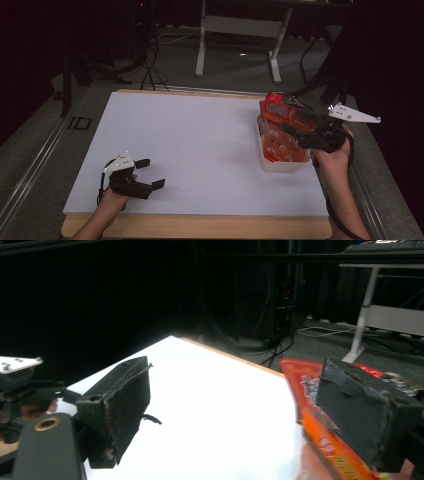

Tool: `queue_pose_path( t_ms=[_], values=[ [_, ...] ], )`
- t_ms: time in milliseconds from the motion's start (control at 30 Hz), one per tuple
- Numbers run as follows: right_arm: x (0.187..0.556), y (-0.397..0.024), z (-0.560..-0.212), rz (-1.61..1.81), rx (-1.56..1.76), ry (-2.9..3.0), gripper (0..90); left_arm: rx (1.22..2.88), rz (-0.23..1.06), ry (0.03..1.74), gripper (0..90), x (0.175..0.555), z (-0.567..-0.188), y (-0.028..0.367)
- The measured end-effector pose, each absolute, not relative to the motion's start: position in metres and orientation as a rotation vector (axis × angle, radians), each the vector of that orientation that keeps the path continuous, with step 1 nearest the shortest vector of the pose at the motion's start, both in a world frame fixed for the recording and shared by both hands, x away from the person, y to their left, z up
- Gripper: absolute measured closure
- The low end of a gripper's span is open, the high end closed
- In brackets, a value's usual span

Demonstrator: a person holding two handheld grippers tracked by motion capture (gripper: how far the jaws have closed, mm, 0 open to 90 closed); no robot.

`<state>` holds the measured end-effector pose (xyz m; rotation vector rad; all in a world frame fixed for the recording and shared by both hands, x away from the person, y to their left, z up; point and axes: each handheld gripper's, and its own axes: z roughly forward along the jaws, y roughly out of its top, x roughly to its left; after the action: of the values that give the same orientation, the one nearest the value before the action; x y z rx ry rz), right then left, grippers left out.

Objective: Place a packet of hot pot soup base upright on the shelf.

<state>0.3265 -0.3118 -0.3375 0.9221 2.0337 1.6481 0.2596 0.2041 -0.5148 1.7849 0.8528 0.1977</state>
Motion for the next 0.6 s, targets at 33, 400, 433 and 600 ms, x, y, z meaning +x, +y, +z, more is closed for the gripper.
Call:
queue_pose_path(
  t_ms=[33,400,433,600],
  values=[
    [0.324,-0.308,-0.341,1.663,0.912,2.047,13.8,1.786,0.199,0.852,0.1,0.259,-0.515,0.204],
    [0.308,-0.287,-0.37,1.645,0.853,2.109,13.8,1.787,0.201,0.847,0.1,0.259,-0.514,0.204],
    [0.307,-0.284,-0.373,1.639,0.852,2.118,13.8,1.787,0.201,0.847,0.2,0.259,-0.514,0.204],
    [0.303,-0.277,-0.385,1.656,0.847,2.14,13.8,1.789,0.2,0.845,0.1,0.258,-0.514,0.204]
  ],
)
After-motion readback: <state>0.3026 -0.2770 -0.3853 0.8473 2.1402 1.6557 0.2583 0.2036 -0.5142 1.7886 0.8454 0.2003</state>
